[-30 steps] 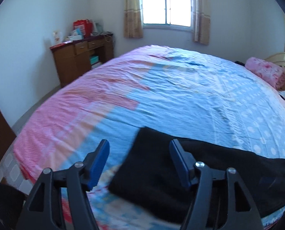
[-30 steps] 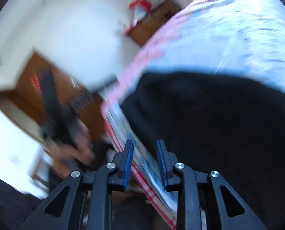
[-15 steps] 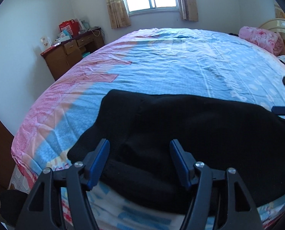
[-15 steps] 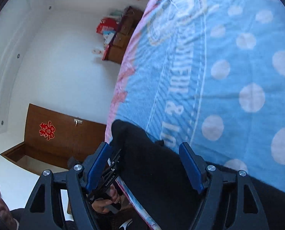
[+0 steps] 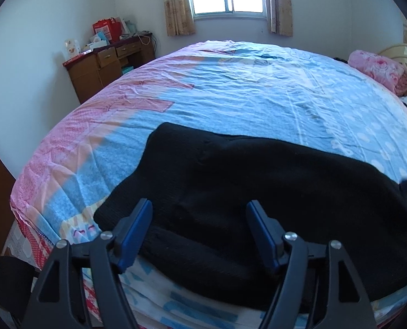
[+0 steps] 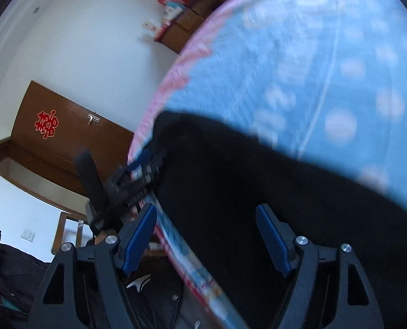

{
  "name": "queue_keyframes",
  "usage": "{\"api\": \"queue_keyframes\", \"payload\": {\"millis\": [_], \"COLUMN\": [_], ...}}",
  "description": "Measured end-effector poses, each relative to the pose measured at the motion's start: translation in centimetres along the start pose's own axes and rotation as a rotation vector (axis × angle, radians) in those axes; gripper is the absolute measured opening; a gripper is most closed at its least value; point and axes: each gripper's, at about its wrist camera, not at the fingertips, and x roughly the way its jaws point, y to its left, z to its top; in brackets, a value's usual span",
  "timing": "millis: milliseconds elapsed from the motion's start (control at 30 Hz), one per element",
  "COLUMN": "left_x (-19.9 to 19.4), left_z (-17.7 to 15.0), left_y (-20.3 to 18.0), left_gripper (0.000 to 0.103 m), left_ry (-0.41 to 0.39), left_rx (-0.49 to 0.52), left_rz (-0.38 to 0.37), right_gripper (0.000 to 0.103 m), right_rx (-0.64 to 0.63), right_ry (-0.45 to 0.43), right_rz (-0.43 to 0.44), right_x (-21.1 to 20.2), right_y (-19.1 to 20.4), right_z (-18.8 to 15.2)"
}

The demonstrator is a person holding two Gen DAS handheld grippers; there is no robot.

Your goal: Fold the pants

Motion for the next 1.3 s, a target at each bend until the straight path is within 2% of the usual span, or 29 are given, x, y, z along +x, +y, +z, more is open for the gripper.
{"api": "queue_keyframes", "payload": {"millis": [67, 133, 267, 333, 433, 567, 667, 700, 733, 833, 900, 967, 1000, 1067, 1100, 1233, 1300], "left_x": [0.0, 0.1, 0.0, 0.0, 0.0, 0.1, 0.1, 0.1, 0.1, 0.0, -0.1, -0.1, -0.1, -0.1, -0.1, 0.0, 0.0], "left_z": [0.1, 0.2, 0.2, 0.2, 0.2, 0.1, 0.1, 0.2, 0.2, 0.2, 0.2, 0.1, 0.1, 0.1, 0.1, -0.1, -0.2], "left_y": [0.2, 0.2, 0.5, 0.6, 0.5, 0.0, 0.2, 0.3, 0.4, 0.4, 0.5, 0.5, 0.5, 0.4, 0.4, 0.3, 0.2], "left_gripper": [0.073, 0.073, 0.073, 0.073, 0.074, 0.075, 0.075, 0.075, 0.075, 0.076, 0.076, 0.076, 0.076, 0.076, 0.076, 0.076, 0.076], "left_ry": [0.002, 0.004, 0.008, 0.011, 0.013, 0.013, 0.013, 0.013, 0.013, 0.012, 0.006, 0.004, 0.005, 0.005, 0.006, 0.004, 0.003], "left_rx": [-0.018, -0.02, -0.031, -0.034, -0.037, -0.017, -0.019, -0.024, -0.028, -0.024, -0.021, -0.02, -0.021, -0.021, -0.02, -0.009, 0.003], "left_rz": [-0.011, -0.014, -0.029, -0.034, -0.029, -0.009, -0.019, -0.024, -0.026, -0.025, -0.023, -0.022, -0.022, -0.023, -0.023, -0.022, -0.018], "right_gripper": [0.076, 0.076, 0.076, 0.076, 0.076, 0.076, 0.076, 0.076, 0.076, 0.076, 0.076, 0.076, 0.076, 0.076, 0.076, 0.077, 0.077], "right_rx": [-0.087, -0.121, -0.075, -0.065, -0.144, -0.251, -0.367, -0.392, -0.388, -0.262, -0.181, -0.098, -0.025, 0.178, 0.234, 0.282, 0.39], "right_ry": [-0.043, -0.05, 0.036, 0.082, 0.064, 0.075, 0.033, 0.025, 0.031, 0.097, 0.105, 0.057, 0.027, -0.005, -0.011, -0.05, -0.079], "right_rz": [-0.06, -0.114, -0.089, -0.063, -0.075, -0.185, -0.324, -0.336, -0.311, -0.136, -0.093, -0.063, -0.017, 0.129, 0.179, 0.228, 0.3], "right_x": [-1.1, -0.3, 1.6, 2.6, 2.2, 3.0, 3.4, 3.3, 3.2, 3.4, 3.8, 3.9, 4.0, 4.7, 5.2, 5.8, 5.8], "right_y": [0.1, -0.7, -3.3, -3.1, -0.3, 2.5, 4.8, 5.3, 5.5, 3.7, 1.6, -0.2, -1.2, -4.0, -4.8, -5.1, -6.9], "right_z": [1.7, 3.6, 4.6, 3.9, 2.4, 0.2, -1.2, -1.7, -2.0, -2.2, -1.6, -0.1, 0.7, 2.5, 3.3, 5.6, 6.1]}}
